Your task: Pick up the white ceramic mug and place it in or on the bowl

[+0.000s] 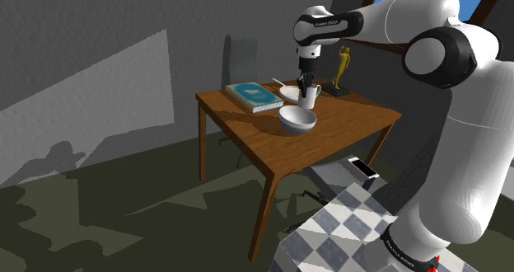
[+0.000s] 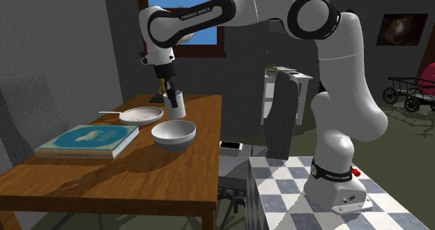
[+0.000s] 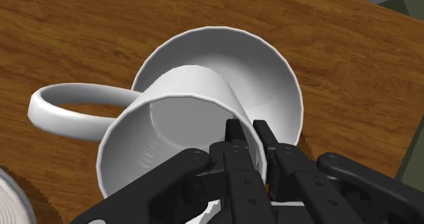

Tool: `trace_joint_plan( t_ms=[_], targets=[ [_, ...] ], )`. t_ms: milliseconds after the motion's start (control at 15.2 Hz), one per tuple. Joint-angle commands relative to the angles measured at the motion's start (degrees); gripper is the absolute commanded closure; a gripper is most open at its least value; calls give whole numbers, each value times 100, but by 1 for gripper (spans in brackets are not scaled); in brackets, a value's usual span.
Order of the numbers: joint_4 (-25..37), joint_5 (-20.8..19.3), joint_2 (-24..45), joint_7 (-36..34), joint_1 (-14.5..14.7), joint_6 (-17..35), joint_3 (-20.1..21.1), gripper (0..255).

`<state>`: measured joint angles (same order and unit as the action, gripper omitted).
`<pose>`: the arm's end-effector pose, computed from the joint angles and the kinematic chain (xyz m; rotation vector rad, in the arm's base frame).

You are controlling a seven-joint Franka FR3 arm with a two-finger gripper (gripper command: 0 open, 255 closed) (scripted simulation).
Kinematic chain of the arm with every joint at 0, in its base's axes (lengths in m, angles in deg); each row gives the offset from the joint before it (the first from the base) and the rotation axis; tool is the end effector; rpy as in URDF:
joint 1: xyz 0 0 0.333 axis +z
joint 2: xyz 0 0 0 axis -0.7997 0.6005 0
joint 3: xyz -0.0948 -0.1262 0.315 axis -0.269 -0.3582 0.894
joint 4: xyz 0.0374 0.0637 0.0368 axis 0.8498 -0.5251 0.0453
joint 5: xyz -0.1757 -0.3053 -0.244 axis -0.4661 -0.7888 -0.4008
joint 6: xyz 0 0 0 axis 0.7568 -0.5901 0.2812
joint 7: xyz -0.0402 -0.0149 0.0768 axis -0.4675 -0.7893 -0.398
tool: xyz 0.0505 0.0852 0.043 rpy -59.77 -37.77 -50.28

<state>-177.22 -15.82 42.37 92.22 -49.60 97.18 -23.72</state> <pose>0.6542 -0.1471 0.5023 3.0707 0.3303 -0.2568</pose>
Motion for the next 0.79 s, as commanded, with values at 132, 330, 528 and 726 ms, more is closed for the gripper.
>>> trace_joint_plan(
  t_ms=[132, 330, 528, 726],
  targets=[
    [-278, 8, 29, -13, 3, 308, 6, 255],
    [-457, 19, 68, -20, 3, 524, 11, 255],
    [-506, 23, 81, -22, 3, 585, 13, 255],
    [-506, 23, 81, -22, 3, 585, 13, 255]
  ],
)
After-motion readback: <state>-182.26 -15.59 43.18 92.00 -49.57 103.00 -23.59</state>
